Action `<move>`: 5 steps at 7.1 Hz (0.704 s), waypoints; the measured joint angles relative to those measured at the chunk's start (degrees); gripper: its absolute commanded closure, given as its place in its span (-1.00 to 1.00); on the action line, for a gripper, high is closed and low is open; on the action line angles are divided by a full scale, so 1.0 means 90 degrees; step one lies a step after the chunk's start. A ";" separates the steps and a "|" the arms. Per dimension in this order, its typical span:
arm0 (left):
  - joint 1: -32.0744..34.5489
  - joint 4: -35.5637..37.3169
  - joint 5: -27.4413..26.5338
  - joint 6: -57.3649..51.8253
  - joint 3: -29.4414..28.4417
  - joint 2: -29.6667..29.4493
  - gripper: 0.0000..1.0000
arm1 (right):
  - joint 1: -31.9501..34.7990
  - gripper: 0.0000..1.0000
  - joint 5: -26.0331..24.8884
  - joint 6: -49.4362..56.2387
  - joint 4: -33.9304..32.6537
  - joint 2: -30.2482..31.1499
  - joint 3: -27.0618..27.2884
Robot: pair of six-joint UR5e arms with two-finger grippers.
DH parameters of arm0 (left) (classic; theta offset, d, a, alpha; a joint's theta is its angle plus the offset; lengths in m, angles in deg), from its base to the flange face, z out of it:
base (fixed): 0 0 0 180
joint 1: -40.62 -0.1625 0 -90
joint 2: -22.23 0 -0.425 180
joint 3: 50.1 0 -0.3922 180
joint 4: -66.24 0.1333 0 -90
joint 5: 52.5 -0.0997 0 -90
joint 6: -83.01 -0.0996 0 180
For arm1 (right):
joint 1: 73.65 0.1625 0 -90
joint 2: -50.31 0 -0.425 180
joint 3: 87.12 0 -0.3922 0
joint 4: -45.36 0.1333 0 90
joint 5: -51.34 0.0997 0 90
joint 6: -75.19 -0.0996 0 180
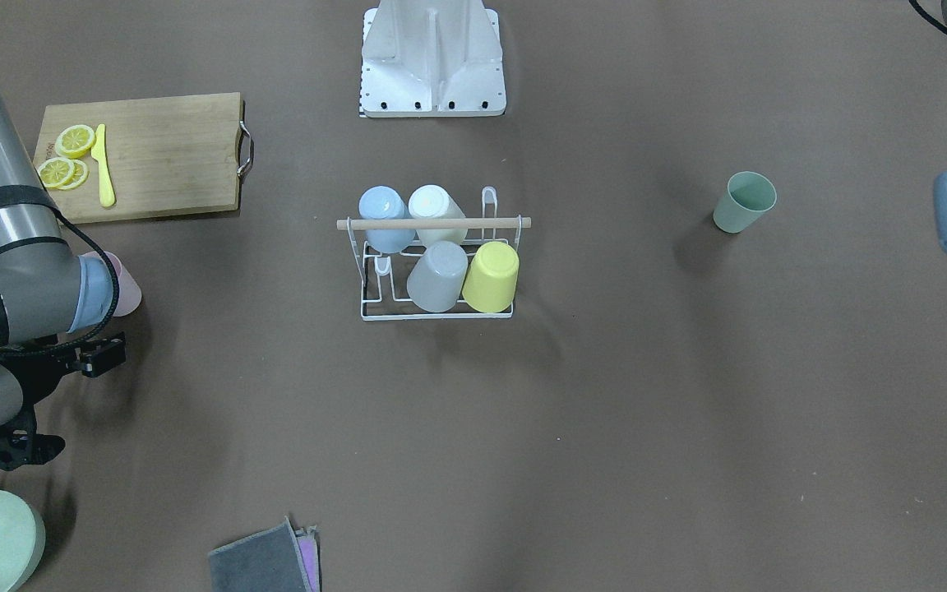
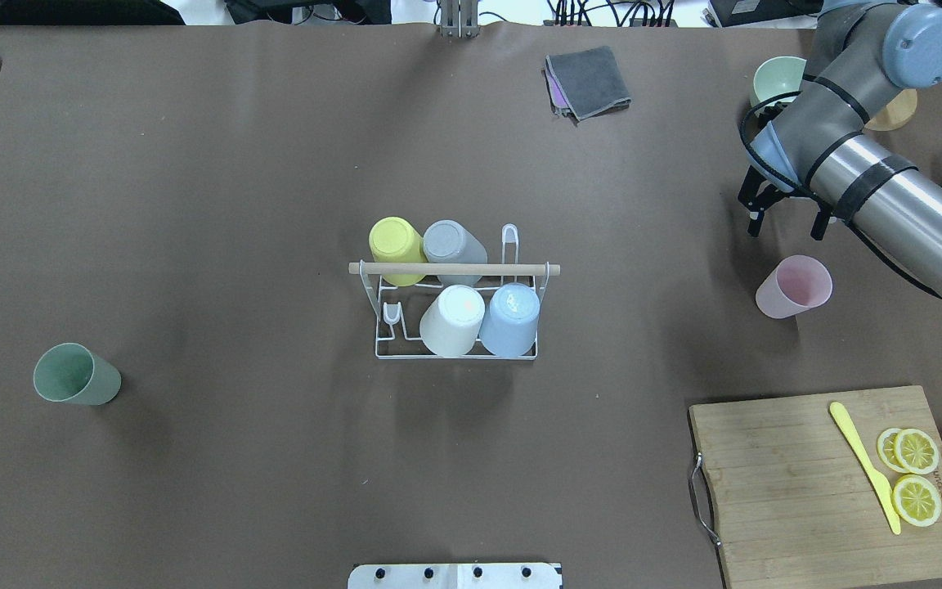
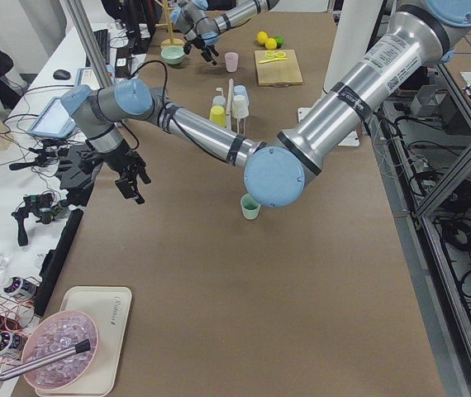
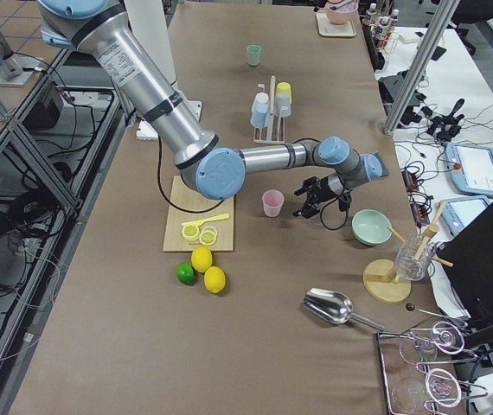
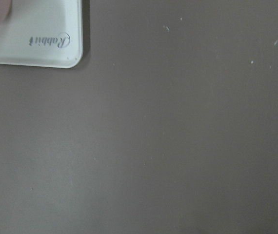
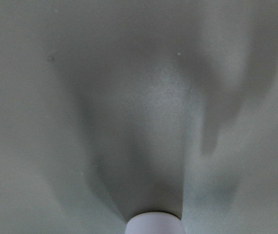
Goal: Place cup on cup holder
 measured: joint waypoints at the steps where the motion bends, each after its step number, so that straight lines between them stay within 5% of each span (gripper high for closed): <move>1: -0.0172 0.0033 0.0337 -0.0061 -0.0012 0.0056 -0.95 | -0.0028 -0.99 0.0002 0.0093 -0.0178 -0.0015 -0.0012; 5: -0.0633 0.1026 0.1023 -0.0856 -0.0068 0.0108 -0.95 | -0.0186 -0.99 0.0003 0.0705 -0.0558 -0.0017 -0.0022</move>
